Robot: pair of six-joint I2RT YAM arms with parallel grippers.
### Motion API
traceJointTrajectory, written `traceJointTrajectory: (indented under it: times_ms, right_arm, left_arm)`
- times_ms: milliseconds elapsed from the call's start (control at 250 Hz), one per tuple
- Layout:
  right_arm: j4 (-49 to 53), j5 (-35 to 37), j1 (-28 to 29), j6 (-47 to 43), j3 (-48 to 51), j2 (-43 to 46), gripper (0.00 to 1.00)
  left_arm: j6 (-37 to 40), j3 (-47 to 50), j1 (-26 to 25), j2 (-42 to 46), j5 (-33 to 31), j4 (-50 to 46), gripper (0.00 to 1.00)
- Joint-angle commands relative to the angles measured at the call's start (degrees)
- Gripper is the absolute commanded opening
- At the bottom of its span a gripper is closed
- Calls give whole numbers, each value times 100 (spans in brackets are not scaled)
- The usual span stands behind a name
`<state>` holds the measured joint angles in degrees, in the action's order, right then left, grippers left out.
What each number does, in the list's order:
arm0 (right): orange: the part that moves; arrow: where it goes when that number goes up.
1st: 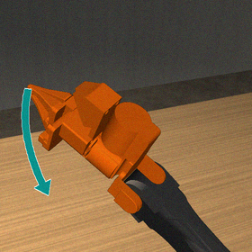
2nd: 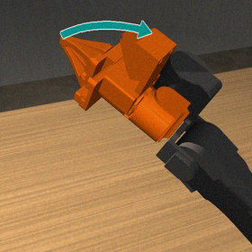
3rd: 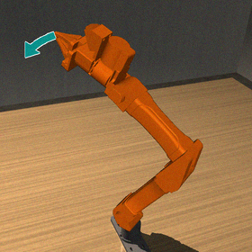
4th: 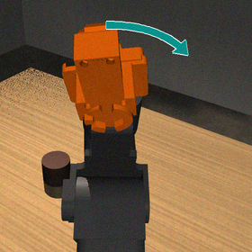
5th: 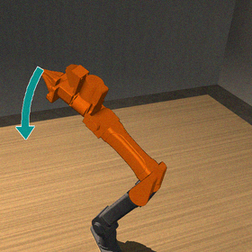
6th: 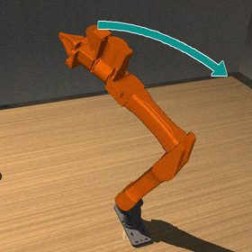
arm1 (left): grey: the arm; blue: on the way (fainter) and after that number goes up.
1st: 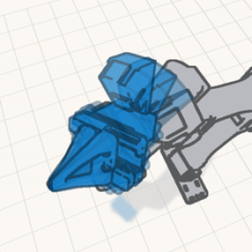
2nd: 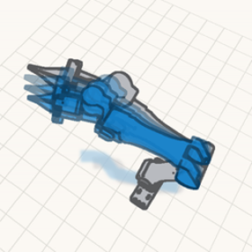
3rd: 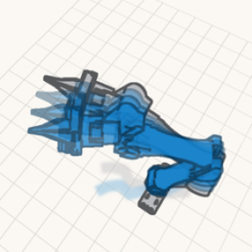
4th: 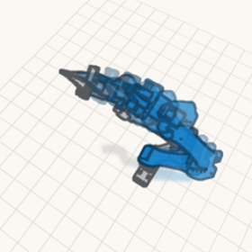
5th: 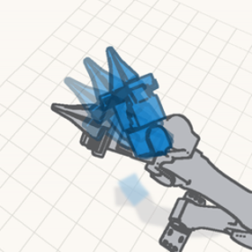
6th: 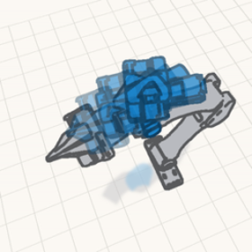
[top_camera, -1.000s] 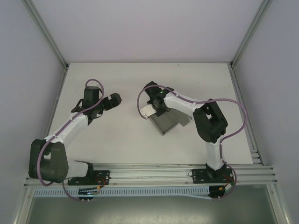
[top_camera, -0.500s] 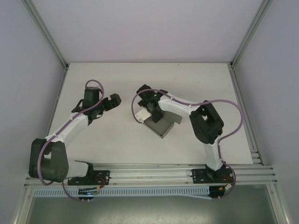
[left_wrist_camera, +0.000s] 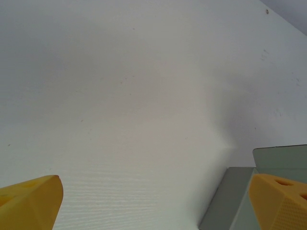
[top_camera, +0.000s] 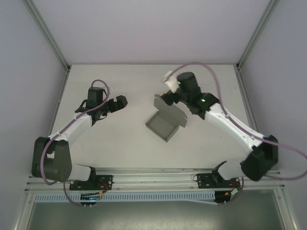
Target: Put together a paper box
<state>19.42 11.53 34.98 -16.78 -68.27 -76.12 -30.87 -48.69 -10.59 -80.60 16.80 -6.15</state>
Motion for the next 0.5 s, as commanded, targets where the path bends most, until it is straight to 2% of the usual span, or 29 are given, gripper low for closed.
traceJointTrajectory:
  times_ms: [0,64,176,380,496]
  right_arm:
    - [257,-396,-842,3902,1091,741,99]
    - [-49,-1660,-1449,3871,1853,1222,99]
    - [-248,-2425,-1550,3255,2592,1781,99]
    - [-602,-3108,-1477,2793,3034,1768,99]
    - [-58,-2678,-1480,2505,2740,1740,99]
  left_arm:
    - [333,-234,34,-118,316,160,98]
    - [353,-232,31,-148,316,208,98]
    - [437,-288,39,-227,105,91,98]
    - [467,-323,35,-293,88,-9,98]
    - [488,-369,39,-296,112,-96,98]
